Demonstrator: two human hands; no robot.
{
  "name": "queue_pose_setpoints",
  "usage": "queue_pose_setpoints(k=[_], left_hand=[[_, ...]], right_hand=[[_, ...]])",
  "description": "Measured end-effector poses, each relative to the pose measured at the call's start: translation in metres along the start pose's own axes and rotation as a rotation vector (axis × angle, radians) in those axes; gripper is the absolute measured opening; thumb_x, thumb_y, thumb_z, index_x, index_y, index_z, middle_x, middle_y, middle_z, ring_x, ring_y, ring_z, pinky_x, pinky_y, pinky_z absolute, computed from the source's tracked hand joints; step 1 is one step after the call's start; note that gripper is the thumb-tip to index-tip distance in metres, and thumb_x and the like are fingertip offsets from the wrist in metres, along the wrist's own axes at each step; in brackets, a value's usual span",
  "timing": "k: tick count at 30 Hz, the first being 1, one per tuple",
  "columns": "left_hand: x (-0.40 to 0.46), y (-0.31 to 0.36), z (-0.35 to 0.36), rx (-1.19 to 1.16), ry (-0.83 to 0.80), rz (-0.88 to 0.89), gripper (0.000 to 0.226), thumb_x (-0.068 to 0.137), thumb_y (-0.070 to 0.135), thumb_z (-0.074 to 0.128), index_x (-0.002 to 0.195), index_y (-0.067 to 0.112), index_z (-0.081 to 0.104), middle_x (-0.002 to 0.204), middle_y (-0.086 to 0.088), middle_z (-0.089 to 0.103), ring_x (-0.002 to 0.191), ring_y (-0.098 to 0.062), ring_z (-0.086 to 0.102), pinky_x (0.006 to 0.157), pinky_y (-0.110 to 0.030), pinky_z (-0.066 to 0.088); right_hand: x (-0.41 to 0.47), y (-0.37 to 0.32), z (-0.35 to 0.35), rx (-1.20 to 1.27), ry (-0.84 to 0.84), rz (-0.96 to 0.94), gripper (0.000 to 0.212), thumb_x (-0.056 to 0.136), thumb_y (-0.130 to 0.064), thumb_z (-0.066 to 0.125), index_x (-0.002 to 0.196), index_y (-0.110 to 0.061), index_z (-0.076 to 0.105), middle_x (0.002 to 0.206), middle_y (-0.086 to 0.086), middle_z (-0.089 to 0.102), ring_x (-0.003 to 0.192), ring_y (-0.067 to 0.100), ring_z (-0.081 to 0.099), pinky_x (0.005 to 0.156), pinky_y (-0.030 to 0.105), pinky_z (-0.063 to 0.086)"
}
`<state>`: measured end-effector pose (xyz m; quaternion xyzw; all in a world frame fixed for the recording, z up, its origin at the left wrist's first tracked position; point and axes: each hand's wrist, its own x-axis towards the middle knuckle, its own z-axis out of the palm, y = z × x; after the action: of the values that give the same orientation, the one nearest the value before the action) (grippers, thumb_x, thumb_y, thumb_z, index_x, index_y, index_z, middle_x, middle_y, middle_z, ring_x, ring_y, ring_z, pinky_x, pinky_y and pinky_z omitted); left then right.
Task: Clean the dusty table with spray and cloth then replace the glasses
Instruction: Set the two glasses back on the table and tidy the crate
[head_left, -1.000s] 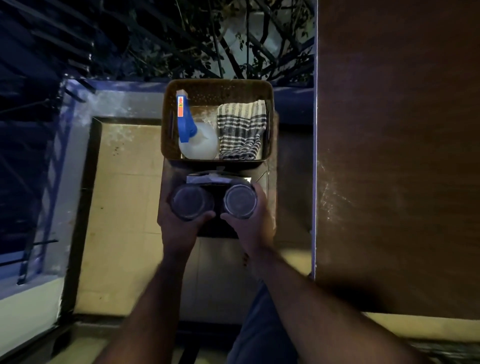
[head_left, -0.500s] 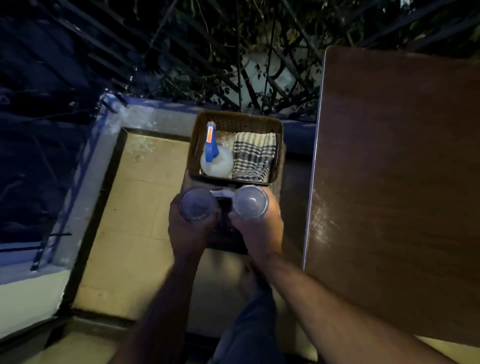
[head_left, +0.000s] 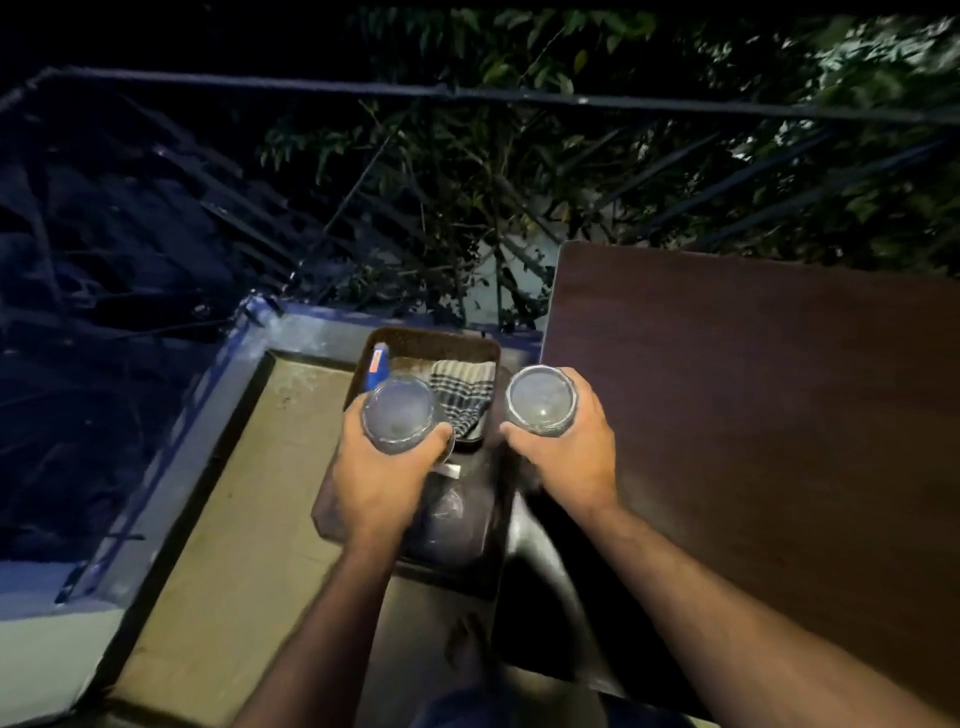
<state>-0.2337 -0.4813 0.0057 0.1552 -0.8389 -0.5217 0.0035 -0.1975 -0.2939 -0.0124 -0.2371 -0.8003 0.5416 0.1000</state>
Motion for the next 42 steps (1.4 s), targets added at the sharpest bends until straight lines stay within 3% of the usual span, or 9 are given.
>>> queue_pose_setpoints(k=[6, 9, 13, 17, 22, 28, 34, 42], left_hand=[[-0.058, 0.056, 0.062, 0.031, -0.115, 0.053, 0.074, 0.064, 0.035, 0.094, 0.126, 0.041, 0.054, 0.108, 0.015, 0.060, 0.100, -0.009, 0.056, 0.088, -0.023, 0.040], [-0.081, 0.074, 0.093, 0.039, -0.166, 0.074, 0.074, 0.062, 0.037, 0.095, 0.123, 0.043, 0.053, 0.106, 0.015, 0.061, 0.100, -0.010, 0.058, 0.087, -0.023, 0.039], [-0.111, 0.091, 0.142, 0.086, -0.233, 0.089, 0.081, 0.061, 0.040, 0.094, 0.131, 0.035, 0.056, 0.107, 0.013, 0.061, 0.100, -0.014, 0.059, 0.086, -0.026, 0.040], [-0.142, 0.104, 0.198, 0.102, -0.293, 0.084, 0.089, 0.060, 0.042, 0.094, 0.138, 0.034, 0.053, 0.114, 0.008, 0.066, 0.112, -0.021, 0.064, 0.089, -0.028, 0.044], [-0.172, 0.116, 0.262, 0.104, -0.372, 0.082, 0.086, 0.061, 0.040, 0.095, 0.137, 0.034, 0.054, 0.108, 0.013, 0.063, 0.099, -0.012, 0.056, 0.087, -0.023, 0.039], [-0.182, 0.111, 0.308, 0.139, -0.397, 0.087, 0.092, 0.055, 0.045, 0.095, 0.137, 0.036, 0.053, 0.116, 0.010, 0.070, 0.109, -0.016, 0.066, 0.096, -0.029, 0.050], [-0.187, 0.104, 0.331, 0.156, -0.411, 0.102, 0.091, 0.054, 0.044, 0.096, 0.135, 0.037, 0.054, 0.113, 0.013, 0.069, 0.107, -0.014, 0.066, 0.100, -0.032, 0.052], [-0.190, 0.099, 0.346, 0.146, -0.446, 0.157, 0.084, 0.053, 0.039, 0.098, 0.122, 0.049, 0.051, 0.105, 0.023, 0.065, 0.105, -0.011, 0.066, 0.100, -0.031, 0.052]], right_hand=[[0.003, 0.021, -0.097, 0.016, 0.103, 0.030, 0.066, 0.057, -0.039, 0.090, 0.106, -0.057, 0.050, 0.113, -0.021, 0.063, 0.104, 0.001, 0.060, 0.090, 0.022, 0.046], [0.004, 0.038, -0.151, -0.006, 0.148, 0.043, 0.069, 0.057, -0.037, 0.092, 0.100, -0.065, 0.046, 0.111, -0.024, 0.061, 0.103, 0.001, 0.058, 0.087, 0.018, 0.043], [0.006, 0.069, -0.219, -0.017, 0.238, 0.100, 0.067, 0.057, -0.035, 0.093, 0.103, -0.058, 0.048, 0.112, -0.022, 0.063, 0.104, 0.002, 0.059, 0.087, 0.018, 0.042], [0.007, 0.100, -0.285, -0.040, 0.324, 0.141, 0.067, 0.057, -0.036, 0.093, 0.102, -0.060, 0.050, 0.109, -0.022, 0.066, 0.102, 0.000, 0.061, 0.087, 0.020, 0.045], [0.012, 0.140, -0.350, -0.044, 0.393, 0.225, 0.070, 0.058, -0.036, 0.092, 0.115, -0.046, 0.054, 0.111, -0.019, 0.067, 0.105, 0.003, 0.062, 0.095, 0.030, 0.051], [0.023, 0.176, -0.393, -0.082, 0.446, 0.284, 0.072, 0.057, -0.037, 0.093, 0.116, -0.047, 0.051, 0.110, -0.020, 0.067, 0.106, 0.008, 0.063, 0.097, 0.031, 0.049], [0.028, 0.200, -0.410, -0.048, 0.460, 0.353, 0.078, 0.056, -0.041, 0.091, 0.123, -0.044, 0.052, 0.110, -0.020, 0.066, 0.107, 0.008, 0.063, 0.099, 0.038, 0.051], [0.034, 0.206, -0.413, -0.042, 0.443, 0.353, 0.073, 0.057, -0.037, 0.091, 0.114, -0.053, 0.048, 0.109, -0.023, 0.065, 0.107, 0.007, 0.062, 0.099, 0.039, 0.050]])
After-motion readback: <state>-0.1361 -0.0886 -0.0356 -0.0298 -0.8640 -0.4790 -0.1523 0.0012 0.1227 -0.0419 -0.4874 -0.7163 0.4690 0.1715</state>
